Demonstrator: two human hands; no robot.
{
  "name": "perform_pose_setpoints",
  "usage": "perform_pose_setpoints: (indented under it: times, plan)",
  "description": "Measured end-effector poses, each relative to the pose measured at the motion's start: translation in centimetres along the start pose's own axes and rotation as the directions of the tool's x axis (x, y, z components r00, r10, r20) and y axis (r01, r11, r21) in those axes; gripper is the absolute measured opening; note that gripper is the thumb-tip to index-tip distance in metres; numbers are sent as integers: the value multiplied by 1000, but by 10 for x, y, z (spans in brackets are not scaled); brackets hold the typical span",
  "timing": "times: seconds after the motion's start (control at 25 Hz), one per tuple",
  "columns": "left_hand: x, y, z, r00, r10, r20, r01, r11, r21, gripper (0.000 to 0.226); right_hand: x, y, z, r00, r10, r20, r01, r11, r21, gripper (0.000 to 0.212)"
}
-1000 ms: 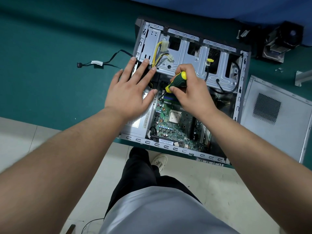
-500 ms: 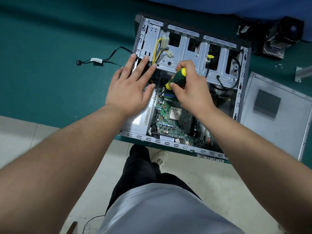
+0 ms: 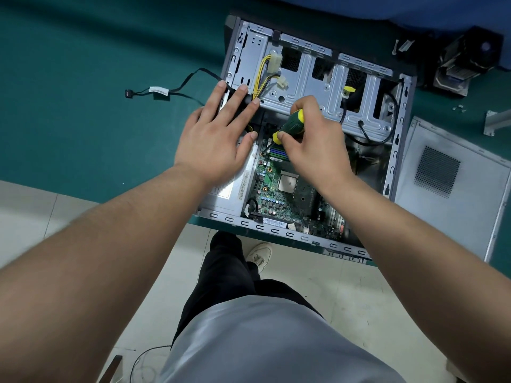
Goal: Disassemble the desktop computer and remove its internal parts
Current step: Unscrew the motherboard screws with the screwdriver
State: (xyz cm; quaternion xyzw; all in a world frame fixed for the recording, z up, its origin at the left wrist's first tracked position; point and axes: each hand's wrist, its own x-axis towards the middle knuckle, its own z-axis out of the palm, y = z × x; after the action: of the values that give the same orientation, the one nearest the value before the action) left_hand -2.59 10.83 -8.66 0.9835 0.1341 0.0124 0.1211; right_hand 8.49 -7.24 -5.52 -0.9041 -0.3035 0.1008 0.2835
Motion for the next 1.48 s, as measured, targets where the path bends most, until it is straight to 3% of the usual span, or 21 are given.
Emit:
perform_pose_setpoints:
  times: [0.16, 0.56, 1.12, 1.32, 1.48]
  plan:
    - [1, 1, -2, 1000, -1, 5, 1, 1000, -2, 58, 6, -6, -2, 992, -104, 65, 109, 990, -86, 39]
    - [1, 1, -2, 1000, -5, 10, 5, 1000, -11, 58, 10, 0, -4, 995, 31, 94, -37, 997, 63, 40]
    - [1, 2, -4, 1000, -8, 27, 9, 1000, -9, 59, 12, 5, -6, 998, 17, 63, -22, 997, 77, 40]
    - [1, 2, -4, 1000, -9, 22, 9, 1000, -9, 58, 14, -6, -8, 980, -86, 177, 86, 996, 6, 38]
    - [1, 1, -3, 1000, -8, 23, 9, 1000, -18, 58, 32, -15, -18, 955, -12, 296, 19, 1000, -20, 34]
